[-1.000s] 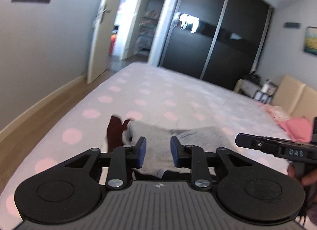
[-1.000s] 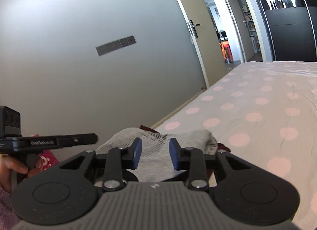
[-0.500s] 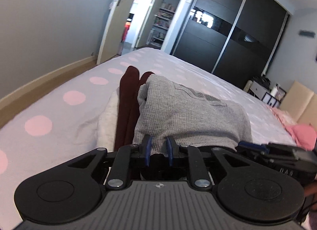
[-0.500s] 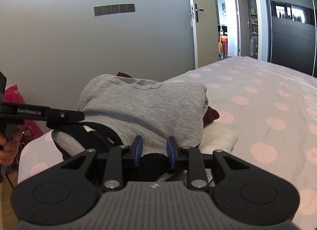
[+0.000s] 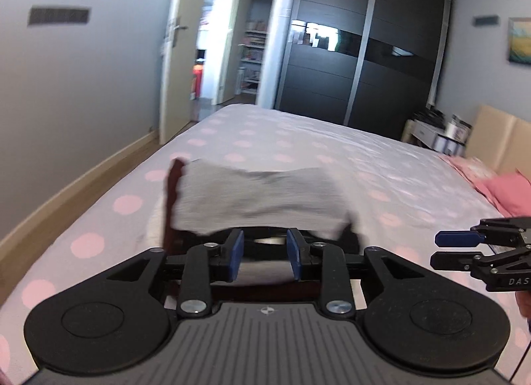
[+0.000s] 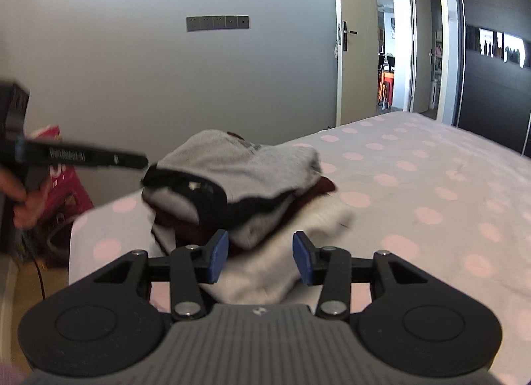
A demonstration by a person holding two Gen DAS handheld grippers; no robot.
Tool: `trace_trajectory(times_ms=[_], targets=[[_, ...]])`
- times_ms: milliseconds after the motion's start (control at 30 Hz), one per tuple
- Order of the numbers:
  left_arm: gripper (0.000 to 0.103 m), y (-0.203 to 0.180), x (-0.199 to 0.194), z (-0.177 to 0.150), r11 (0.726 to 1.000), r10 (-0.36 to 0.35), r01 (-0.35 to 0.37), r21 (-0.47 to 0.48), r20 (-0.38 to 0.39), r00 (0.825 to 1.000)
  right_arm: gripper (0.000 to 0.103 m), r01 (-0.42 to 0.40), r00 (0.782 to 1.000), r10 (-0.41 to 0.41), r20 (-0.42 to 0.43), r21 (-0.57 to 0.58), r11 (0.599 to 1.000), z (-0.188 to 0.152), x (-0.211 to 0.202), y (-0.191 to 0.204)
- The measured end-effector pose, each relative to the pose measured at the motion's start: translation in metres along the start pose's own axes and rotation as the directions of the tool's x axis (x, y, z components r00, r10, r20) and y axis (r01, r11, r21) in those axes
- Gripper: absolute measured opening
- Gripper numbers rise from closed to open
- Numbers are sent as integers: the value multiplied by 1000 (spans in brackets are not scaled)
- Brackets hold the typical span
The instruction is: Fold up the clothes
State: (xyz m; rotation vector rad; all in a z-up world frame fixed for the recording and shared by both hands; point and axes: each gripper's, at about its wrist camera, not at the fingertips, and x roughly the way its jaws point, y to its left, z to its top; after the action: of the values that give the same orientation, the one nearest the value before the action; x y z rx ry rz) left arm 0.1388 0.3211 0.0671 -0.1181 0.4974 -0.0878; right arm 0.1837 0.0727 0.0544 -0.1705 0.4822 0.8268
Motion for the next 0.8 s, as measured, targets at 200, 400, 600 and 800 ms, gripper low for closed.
trace_trajectory(times_ms=[200,400,600,800], targets=[[56,-98,-44,15,987,-94,88,132,37,995,55,93,995,-94,-19,-32,995,-36,-109,1],[71,-198,-79,24,950,-187,164,267,62,980,68,231,972,-232,-24,-44,972,-79,-202,1],[77,-283,-102,2,933,-213,185,309,58,975,84,390,919,-391,50,23,921,-115,-273,0],[80,-317,-102,-44,970,-173,166,181,28,984,86,502,855,-514,76,130,855,-150,-307,-3]])
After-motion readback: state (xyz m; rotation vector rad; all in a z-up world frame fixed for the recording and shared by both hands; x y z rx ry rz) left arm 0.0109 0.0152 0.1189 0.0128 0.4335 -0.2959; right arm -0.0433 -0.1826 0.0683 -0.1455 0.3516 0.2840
